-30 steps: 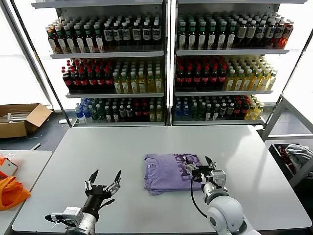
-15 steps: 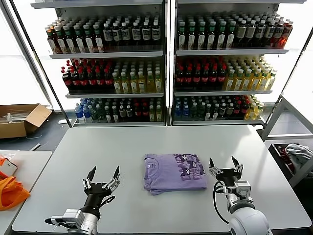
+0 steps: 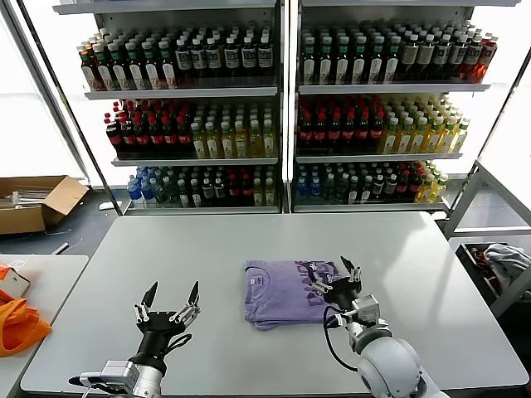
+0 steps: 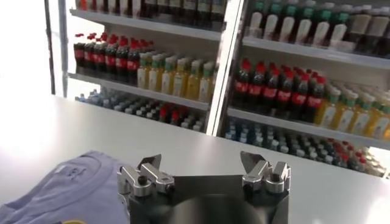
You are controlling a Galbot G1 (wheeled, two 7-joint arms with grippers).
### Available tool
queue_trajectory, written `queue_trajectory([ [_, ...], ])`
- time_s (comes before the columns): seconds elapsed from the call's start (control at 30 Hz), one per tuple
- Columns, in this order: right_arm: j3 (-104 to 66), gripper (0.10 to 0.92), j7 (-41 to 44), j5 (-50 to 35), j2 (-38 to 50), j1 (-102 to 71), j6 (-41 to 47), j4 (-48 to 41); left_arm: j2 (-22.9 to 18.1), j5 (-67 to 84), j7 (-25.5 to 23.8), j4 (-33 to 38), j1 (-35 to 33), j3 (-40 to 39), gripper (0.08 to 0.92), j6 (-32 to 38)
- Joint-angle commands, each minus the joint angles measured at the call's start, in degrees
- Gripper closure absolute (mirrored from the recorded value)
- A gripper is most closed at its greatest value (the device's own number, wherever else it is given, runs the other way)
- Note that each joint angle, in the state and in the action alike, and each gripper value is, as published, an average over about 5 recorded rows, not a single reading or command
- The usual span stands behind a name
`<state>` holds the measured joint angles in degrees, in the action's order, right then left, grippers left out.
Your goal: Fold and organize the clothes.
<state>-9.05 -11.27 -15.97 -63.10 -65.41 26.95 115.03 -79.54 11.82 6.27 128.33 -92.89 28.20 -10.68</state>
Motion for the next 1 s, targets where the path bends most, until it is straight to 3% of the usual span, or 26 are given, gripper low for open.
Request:
queue_trajectory([
  [0.03, 16.9, 0.203, 2.6, -1.2, 1.1, 19.7, 4.8, -13.0, -1.1, -0.6, 0.0, 0.9, -0.9, 0.7, 0.177, -0.4],
  [0.67, 20.7, 0.203, 0.8, 1.1, -4.2, 21.0, 6.2, -20.7, -1.6, 0.0, 0.0, 1.8, -1.4, 2.0, 0.177, -2.0],
  [1.0, 19.4, 0.203, 0.0, 2.3, -5.2, 19.9, 6.2, -19.1, -1.4, 0.4, 0.0, 2.1, -1.8, 2.2, 0.177, -2.2],
])
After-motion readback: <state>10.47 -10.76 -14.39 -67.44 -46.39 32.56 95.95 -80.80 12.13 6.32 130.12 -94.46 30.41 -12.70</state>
